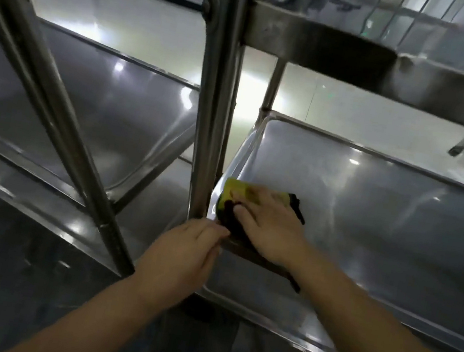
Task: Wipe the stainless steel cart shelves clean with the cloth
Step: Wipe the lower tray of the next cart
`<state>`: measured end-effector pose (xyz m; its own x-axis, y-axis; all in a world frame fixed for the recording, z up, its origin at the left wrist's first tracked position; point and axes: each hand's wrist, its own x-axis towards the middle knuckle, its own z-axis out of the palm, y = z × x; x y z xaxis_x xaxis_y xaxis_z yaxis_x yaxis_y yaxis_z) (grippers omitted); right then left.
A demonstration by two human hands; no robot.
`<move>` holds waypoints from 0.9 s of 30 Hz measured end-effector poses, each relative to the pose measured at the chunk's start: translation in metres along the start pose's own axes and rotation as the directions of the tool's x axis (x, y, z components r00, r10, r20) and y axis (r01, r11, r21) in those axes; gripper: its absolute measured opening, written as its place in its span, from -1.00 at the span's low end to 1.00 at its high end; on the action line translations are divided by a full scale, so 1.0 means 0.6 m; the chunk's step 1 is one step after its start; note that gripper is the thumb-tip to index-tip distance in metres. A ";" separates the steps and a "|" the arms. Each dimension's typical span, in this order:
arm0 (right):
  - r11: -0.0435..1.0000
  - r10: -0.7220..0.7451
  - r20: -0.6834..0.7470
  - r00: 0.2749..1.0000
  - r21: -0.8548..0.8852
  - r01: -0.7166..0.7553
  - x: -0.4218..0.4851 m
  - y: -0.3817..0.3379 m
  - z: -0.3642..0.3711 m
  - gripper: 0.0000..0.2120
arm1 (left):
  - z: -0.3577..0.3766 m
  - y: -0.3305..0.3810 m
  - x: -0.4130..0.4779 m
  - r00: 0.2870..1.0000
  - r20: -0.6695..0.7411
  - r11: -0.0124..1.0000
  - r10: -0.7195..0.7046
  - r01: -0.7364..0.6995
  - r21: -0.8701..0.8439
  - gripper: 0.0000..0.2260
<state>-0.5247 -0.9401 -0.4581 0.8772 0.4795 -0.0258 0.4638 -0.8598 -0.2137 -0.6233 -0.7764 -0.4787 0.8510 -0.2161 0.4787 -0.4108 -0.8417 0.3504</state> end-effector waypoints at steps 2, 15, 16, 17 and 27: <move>1.000 0.012 -0.037 0.999 -0.001 -0.012 0.062 0.027 0.007 -0.51 | 0.019 -0.010 0.003 0.994 0.020 0.992 0.106 -0.108 0.071 -0.75; 0.997 0.010 0.051 0.999 -0.081 -0.006 0.039 0.033 0.012 -0.50 | 0.056 -0.009 -0.020 0.989 0.000 0.976 0.147 -0.145 0.163 -0.64; 0.997 -0.012 0.062 0.998 -0.077 0.017 0.005 0.026 0.013 -0.51 | 0.056 -0.008 -0.021 0.989 -0.001 0.977 0.146 -0.144 0.159 -0.63; 0.997 -0.025 0.076 0.997 -0.069 0.030 -0.027 0.021 0.012 -0.52 | 0.055 -0.007 -0.022 0.989 -0.003 0.976 0.147 -0.145 0.160 -0.63; 0.978 0.138 0.039 0.990 -0.164 -0.130 -0.022 0.097 -0.001 -0.50 | 0.056 0.006 -0.015 0.987 -0.022 0.967 0.158 -0.150 0.208 -0.65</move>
<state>-0.5093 -0.9966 -0.4696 0.9272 0.3630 -0.0928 0.3603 -0.9318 -0.0452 -0.6215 -0.7942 -0.5085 0.7683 -0.3355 0.5452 -0.4565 -0.8842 0.0992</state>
